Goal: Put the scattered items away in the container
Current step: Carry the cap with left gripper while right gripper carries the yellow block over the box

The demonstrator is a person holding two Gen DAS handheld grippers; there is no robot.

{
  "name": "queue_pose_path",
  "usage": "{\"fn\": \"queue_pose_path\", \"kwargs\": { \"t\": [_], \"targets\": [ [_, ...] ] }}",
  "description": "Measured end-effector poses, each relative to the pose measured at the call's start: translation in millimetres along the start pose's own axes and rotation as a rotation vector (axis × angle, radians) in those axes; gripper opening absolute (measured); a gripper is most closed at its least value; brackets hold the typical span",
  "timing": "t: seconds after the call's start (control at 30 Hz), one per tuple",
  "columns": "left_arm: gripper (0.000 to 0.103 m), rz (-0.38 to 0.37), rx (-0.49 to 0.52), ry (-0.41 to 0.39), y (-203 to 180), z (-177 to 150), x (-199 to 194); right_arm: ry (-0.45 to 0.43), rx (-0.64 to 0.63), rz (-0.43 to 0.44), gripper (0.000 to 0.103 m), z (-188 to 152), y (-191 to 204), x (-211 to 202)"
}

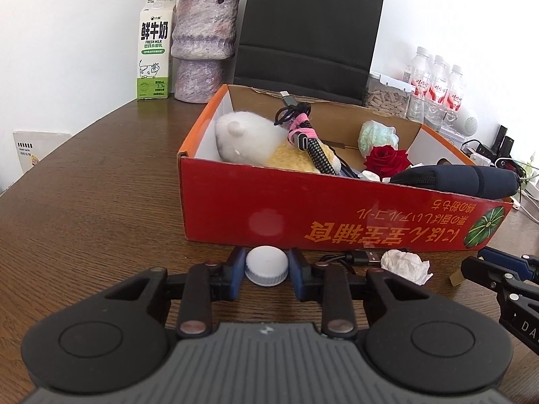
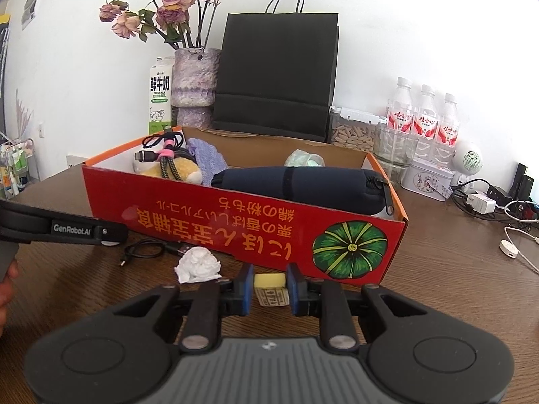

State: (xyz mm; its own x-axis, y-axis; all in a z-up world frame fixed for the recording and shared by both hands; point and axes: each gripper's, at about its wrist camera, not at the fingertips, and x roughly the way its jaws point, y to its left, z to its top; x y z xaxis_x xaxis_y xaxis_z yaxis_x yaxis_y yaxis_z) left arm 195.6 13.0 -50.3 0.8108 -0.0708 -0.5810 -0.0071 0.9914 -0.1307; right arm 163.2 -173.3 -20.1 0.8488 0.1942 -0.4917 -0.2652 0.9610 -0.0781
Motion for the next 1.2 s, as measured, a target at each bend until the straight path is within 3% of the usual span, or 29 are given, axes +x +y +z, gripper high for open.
{"fn": "queue_pose_path", "kwargs": {
  "t": [0.4, 0.63, 0.9, 1.2],
  "targets": [
    [0.029, -0.013, -0.001, -0.065, -1, -4, -21, -0.068, -0.031, 0.005, 0.019, 1, 7, -13],
    [0.029, -0.024, -0.025, -0.141, -2, 0, -50, -0.214, 0.001, 0.012, 0.019, 16, 9, -43],
    [0.029, -0.084, 0.015, -0.274, -26, 42, -70, -0.348, 0.015, 0.033, 0.019, 59, 10, -56],
    [0.029, -0.089, 0.029, -0.309, -43, 80, -40, -0.388, 0.033, 0.002, 0.019, 102, 1, -22]
  ]
}}
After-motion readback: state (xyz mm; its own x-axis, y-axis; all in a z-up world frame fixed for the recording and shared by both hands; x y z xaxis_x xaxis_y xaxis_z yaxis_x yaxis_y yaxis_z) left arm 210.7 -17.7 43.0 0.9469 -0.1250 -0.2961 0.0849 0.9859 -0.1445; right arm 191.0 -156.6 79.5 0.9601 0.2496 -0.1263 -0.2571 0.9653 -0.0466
